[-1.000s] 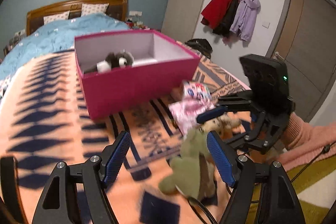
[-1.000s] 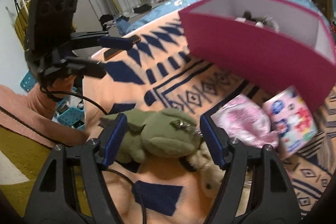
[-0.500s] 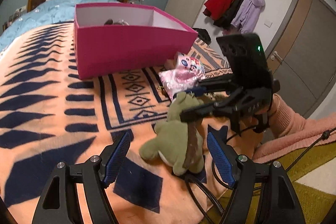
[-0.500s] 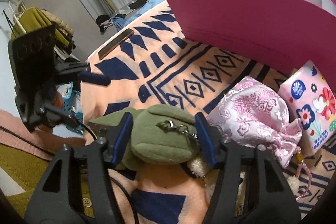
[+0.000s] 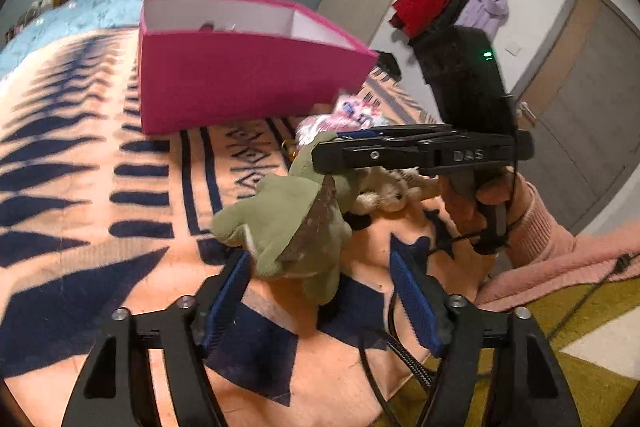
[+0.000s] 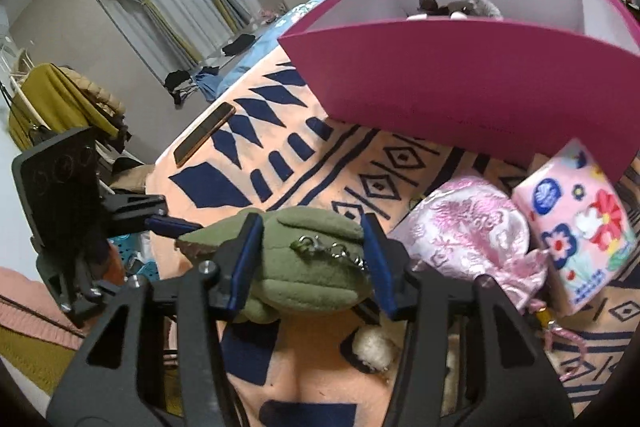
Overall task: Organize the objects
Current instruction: 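Grasp the green plush from the pile with the right gripper, then carry the green plush into the magenta box and release it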
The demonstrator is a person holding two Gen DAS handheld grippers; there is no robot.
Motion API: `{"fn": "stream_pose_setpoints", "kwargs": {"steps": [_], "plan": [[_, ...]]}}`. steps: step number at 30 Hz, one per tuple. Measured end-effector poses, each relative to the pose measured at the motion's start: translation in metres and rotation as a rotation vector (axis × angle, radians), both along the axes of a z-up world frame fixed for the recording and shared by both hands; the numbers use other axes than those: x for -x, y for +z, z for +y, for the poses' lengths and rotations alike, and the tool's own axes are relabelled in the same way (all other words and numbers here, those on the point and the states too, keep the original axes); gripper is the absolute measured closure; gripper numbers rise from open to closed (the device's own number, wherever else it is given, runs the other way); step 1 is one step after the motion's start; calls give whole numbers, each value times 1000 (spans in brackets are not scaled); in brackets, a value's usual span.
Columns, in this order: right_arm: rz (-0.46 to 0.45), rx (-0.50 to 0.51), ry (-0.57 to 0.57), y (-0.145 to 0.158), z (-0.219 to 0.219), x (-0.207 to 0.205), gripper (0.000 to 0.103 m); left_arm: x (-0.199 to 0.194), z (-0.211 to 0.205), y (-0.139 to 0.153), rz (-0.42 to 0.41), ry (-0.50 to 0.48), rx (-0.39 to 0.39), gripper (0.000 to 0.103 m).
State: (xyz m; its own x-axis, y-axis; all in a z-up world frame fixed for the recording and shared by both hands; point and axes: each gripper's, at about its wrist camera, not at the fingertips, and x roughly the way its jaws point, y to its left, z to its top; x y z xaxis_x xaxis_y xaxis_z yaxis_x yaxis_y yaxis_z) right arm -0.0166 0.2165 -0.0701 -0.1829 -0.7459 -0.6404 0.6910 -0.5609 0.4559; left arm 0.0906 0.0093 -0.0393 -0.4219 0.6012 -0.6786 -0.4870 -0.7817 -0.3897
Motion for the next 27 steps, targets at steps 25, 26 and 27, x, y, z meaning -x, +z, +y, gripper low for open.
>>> {"fn": "stream_pose_setpoints", "kwargs": {"steps": [25, 26, 27], "plan": [[291, 26, -82, 92, -5, 2, 44, 49, -17, 96, 230, 143, 35, 60], [311, 27, -89, 99, -5, 7, 44, 55, -15, 101, 245, 145, 40, 60], [338, 26, -100, 108, -6, 14, 44, 64, -13, 109, 264, 146, 46, 60]]}}
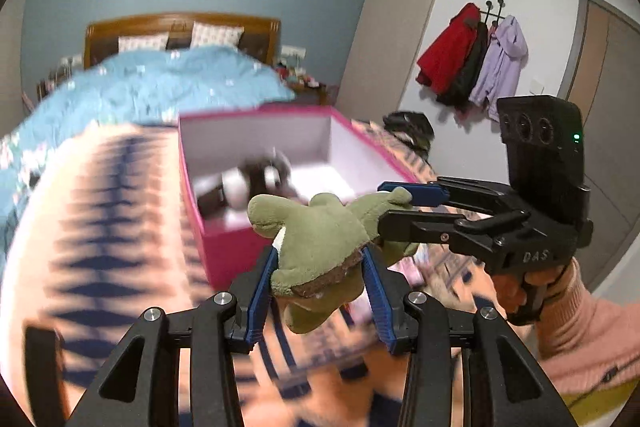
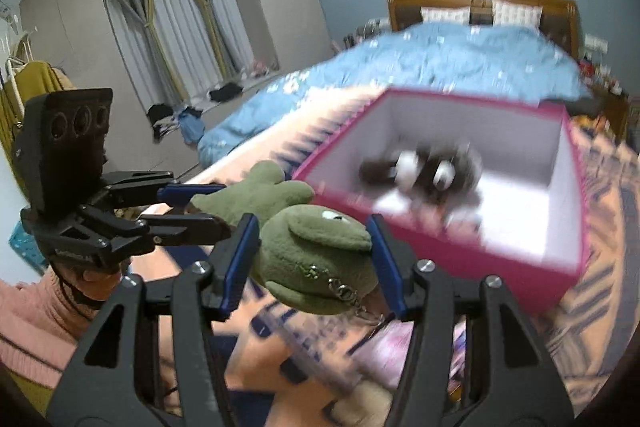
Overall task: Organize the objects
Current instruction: 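Carry the green plush into the magenta box and release it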
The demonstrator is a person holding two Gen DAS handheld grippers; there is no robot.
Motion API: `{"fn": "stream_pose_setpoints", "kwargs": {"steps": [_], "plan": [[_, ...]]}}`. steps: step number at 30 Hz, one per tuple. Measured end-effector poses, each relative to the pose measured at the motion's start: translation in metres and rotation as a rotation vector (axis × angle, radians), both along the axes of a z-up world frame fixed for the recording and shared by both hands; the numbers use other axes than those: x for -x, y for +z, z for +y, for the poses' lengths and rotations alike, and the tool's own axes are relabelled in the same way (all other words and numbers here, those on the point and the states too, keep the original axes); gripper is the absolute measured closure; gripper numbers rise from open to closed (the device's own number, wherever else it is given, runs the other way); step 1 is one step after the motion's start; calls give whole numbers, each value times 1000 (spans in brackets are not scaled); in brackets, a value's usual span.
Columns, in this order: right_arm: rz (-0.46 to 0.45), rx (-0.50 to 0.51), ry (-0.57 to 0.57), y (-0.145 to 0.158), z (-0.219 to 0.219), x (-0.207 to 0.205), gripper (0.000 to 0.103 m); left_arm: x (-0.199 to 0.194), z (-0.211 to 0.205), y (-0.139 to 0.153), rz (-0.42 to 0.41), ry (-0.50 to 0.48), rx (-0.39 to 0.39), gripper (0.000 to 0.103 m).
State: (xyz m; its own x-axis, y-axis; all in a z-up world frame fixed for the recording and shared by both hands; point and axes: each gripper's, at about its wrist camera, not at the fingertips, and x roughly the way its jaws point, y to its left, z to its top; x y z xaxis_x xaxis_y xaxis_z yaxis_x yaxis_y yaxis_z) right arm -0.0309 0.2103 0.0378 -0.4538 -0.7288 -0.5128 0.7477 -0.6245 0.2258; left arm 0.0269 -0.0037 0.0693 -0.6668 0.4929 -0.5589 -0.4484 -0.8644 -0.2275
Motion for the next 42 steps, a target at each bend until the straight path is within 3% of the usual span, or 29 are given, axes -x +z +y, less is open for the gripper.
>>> {"fn": "stream_pose_setpoints", "kwargs": {"steps": [8, 16, 24, 27, 31, 37, 40, 42], "plan": [[66, 3, -81, 32, -8, 77, 44, 84, 14, 27, 42, 34, 57, 60], [-24, -57, -133, 6, -29, 155, 45, 161, 11, 5, -50, 110, 77, 59], [-109, -88, -195, -13, -45, 203, 45, 203, 10, -20, -124, 175, 136, 58], [-121, -76, -208, -12, -43, 206, 44, 209, 6, -25, -121, 232, 165, 58], [-123, -80, -204, -13, -35, 196, 43, 206, -1, -29, -135, 249, 138, 55], [-100, -40, -150, -8, -16, 163, 43, 180, -4, -17, -68, 235, 96, 35], [-70, -3, -111, -1, -4, 135, 38, 158, -4, -8, -29, 197, 54, 31], [-54, 26, -89, 3, 6, 118, 35, 143, -3, -3, 1, 182, 35, 22]]}}
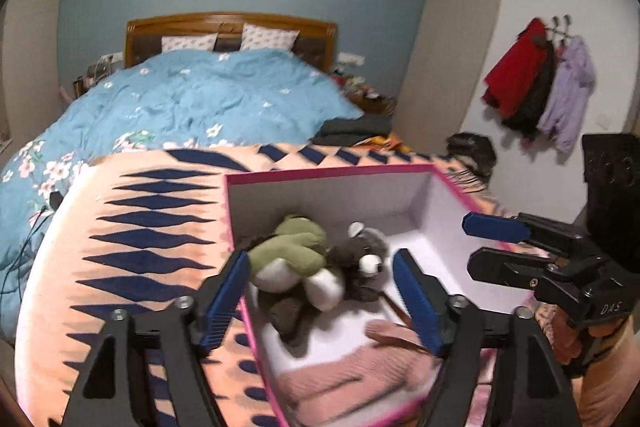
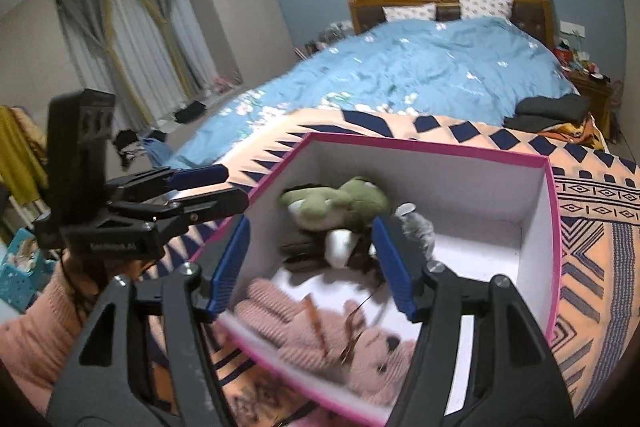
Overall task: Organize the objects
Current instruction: 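Carry the green plush into the magenta box and release it, then grasp the pink satin drawstring pouch with the right gripper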
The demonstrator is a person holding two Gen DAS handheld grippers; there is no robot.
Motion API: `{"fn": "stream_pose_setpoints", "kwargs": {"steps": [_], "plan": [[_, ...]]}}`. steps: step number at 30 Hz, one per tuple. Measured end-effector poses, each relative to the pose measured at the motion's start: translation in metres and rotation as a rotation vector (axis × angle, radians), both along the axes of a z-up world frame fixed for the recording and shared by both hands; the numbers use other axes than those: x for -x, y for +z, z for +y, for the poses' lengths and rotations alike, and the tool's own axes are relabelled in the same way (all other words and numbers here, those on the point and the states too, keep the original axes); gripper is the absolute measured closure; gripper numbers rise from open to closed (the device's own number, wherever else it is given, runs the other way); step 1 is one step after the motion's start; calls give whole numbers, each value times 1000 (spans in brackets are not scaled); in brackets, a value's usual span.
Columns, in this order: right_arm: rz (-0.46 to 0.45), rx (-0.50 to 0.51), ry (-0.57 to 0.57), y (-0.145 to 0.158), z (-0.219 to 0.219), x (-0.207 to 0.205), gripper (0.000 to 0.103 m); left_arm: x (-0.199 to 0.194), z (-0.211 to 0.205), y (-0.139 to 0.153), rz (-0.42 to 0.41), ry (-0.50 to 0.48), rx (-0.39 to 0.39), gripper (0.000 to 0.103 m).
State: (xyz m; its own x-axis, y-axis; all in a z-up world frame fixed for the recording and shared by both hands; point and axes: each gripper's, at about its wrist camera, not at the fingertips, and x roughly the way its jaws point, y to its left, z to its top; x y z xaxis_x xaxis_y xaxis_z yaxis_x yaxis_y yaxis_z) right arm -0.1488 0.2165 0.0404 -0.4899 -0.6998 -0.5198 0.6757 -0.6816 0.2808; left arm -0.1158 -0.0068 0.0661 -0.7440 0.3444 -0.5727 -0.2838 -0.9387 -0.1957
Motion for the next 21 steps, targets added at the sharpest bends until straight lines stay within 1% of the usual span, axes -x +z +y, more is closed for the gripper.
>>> {"fn": "stream_pose_setpoints", "kwargs": {"steps": [2, 7, 11, 15, 18, 21], "plan": [[15, 19, 17, 3, 8, -16, 34, -21, 2, 7, 40, -25, -8, 18], [48, 35, 64, 3, 29, -60, 32, -69, 15, 18, 103, -111, -15, 16], [45, 37, 80, -7, 48, -92, 31, -102, 33, 16, 115, -218, -20, 16], [21, 11, 55, -26, 62, -117, 31, -118, 50, -3, 73, -289, -5, 16], [-26, -34, 21, -52, 69, -133, 31, -123, 63, -27, 23, -319, 14, 16], [-74, -52, 5, -73, 75, -143, 31, -125, 73, -52, -39, -339, 18, 16]]}}
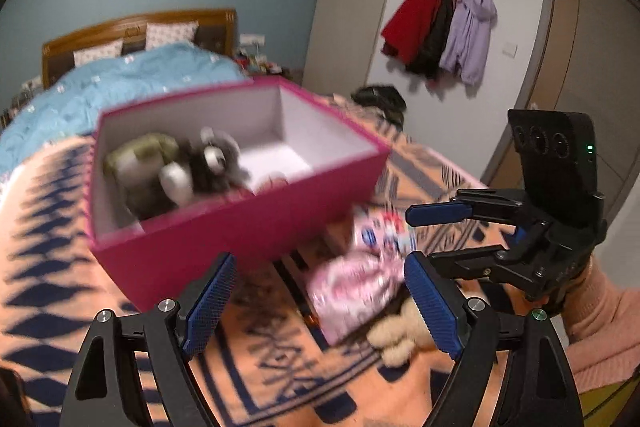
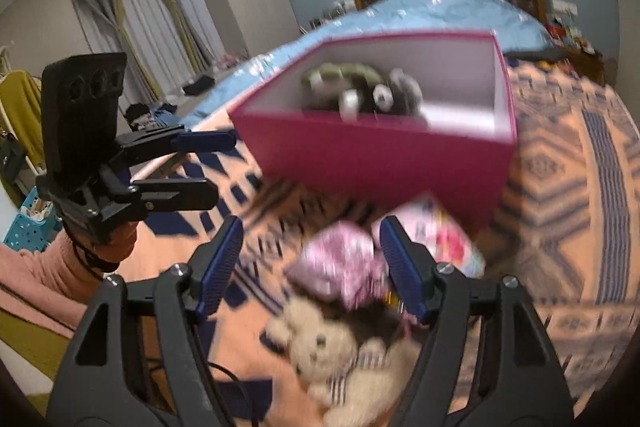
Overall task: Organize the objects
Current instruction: 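Grasp the pink satin drawstring pouch with the right gripper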
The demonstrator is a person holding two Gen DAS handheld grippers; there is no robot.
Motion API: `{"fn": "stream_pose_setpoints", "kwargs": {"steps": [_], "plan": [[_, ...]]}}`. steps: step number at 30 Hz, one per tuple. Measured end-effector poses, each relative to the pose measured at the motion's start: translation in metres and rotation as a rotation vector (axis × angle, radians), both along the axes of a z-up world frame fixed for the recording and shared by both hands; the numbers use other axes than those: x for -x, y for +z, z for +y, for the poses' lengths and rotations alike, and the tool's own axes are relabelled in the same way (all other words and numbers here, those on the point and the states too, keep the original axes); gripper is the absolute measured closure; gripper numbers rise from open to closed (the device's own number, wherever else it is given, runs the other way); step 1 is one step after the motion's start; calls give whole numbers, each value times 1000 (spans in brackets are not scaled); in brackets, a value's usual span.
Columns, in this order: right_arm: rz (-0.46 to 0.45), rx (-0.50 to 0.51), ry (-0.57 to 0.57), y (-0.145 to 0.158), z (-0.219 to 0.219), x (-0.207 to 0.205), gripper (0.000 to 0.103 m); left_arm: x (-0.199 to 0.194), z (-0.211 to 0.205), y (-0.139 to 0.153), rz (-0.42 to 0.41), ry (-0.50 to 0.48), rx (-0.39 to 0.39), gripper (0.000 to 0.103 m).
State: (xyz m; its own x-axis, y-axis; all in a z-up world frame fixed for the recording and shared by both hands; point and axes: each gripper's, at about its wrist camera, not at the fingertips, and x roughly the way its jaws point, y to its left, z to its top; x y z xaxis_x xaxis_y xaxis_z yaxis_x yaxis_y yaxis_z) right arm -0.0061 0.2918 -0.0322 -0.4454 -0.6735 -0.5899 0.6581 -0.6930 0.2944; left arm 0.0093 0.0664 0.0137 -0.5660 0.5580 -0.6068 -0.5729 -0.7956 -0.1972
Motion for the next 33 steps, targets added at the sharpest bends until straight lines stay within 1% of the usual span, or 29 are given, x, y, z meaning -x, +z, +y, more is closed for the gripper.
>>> {"fn": "stream_pose_setpoints", "kwargs": {"steps": [4, 7, 10, 12, 14, 18, 20, 21, 24, 25, 27, 29, 31, 32, 33], "plan": [[-81, 21, -36, -27, 7, -11, 31, -1, 7, -27, -67, -8, 10, 16], [-119, 46, -50, -36, 10, -15, 31, -1, 8, -38, -97, -9, 3, 16], [-135, 52, -53, -40, 6, -16, 32, -1, 9, -45, -106, -8, 11, 17], [-147, 47, -65, -42, 4, -13, 35, 0, 9, -48, -114, -6, 11, 17], [-168, 50, -84, -46, 1, -8, 38, 0, 8, -52, -125, -9, 8, 18], [-180, 23, -145, -53, -3, 1, 39, 0, 9, -58, -144, -19, 2, 20], [-181, 39, -173, -54, -2, 3, 39, 1, 12, -61, -155, -33, 7, 20], [-180, 45, -184, -53, -2, 4, 39, 2, 13, -63, -161, -38, 9, 21], [-165, 53, -219, -52, -4, 5, 39, 6, 17, -69, -186, -58, 10, 33], [-167, 60, -227, -52, -5, 6, 39, 8, 19, -71, -200, -67, 7, 34], [-170, 71, -239, -54, -8, 8, 46, 10, 22, -75, -213, -76, 9, 37], [-173, 69, -255, -55, -9, 7, 60, 11, 27, -80, -229, -94, 11, 41], [-173, 78, -268, -55, -8, 8, 64, 10, 30, -80, -212, -96, 24, 41], [-171, 79, -268, -54, -8, 8, 68, 9, 31, -79, -208, -104, 22, 41], [-169, 81, -266, -54, -8, 8, 70, 9, 32, -78, -211, -112, 14, 41]]}}
